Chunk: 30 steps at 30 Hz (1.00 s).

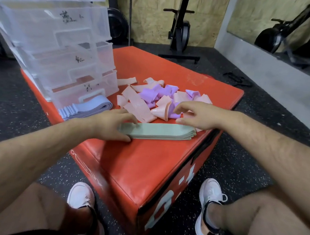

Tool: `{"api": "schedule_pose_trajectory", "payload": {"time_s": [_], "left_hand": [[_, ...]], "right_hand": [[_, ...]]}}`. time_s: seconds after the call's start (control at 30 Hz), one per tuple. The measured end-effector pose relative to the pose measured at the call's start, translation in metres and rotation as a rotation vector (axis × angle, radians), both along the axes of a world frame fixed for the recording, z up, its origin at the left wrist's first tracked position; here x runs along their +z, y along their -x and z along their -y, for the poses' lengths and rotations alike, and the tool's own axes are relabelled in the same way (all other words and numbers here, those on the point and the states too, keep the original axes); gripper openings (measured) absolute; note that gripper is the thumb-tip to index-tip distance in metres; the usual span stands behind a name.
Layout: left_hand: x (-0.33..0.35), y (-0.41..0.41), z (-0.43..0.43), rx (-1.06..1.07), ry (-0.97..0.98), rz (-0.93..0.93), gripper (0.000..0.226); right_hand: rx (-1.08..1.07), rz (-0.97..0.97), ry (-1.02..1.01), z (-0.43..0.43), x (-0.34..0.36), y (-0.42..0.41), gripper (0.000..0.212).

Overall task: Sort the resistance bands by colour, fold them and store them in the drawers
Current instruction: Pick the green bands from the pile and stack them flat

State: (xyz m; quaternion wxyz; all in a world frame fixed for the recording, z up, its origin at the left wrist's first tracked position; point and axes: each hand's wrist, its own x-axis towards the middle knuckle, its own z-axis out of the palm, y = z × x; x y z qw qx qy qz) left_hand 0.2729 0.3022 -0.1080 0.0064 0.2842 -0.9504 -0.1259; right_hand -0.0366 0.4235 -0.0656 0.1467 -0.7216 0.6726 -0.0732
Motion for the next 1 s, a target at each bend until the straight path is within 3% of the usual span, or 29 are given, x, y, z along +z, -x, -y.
{"api": "schedule_pose_trajectory", "payload": {"time_s": [0.07,0.27,0.33,0.43,0.5,0.63,0.73,0.83,1.0], "left_hand": [[0.005,0.012,-0.006,-0.034,0.045,-0.072,0.067],[0.011,0.072,-0.024,-0.192,0.063,-0.265,0.028],[0.008,0.091,-0.031,-0.225,0.050,-0.249,0.030],[0.000,0.110,-0.034,-0.237,0.035,-0.177,0.036],[-0.004,0.114,-0.033,-0.248,0.011,-0.120,0.037],[-0.003,0.112,-0.031,-0.258,-0.016,-0.118,0.037],[-0.005,0.107,-0.028,-0.270,-0.025,-0.136,0.041],[-0.009,0.101,-0.026,-0.270,-0.035,-0.160,0.044],[-0.011,0.097,-0.026,-0.265,-0.044,-0.172,0.041]], "right_hand": [[-0.049,0.036,0.070,-0.003,0.005,0.011,0.025],[-0.105,0.049,0.058,-0.015,0.005,0.023,0.016],[-0.226,0.087,0.044,-0.017,0.005,0.022,0.018],[-0.375,0.243,-0.136,-0.017,-0.002,0.017,0.035],[-0.410,0.330,-0.238,-0.019,-0.008,0.011,0.025],[-0.496,0.476,-0.259,-0.019,-0.016,-0.001,0.014],[-0.615,0.624,-0.296,-0.015,-0.019,-0.006,0.033],[-0.691,0.779,-0.302,-0.012,-0.018,-0.010,0.024],[-0.701,0.822,-0.301,-0.007,-0.015,-0.015,0.024]]}}
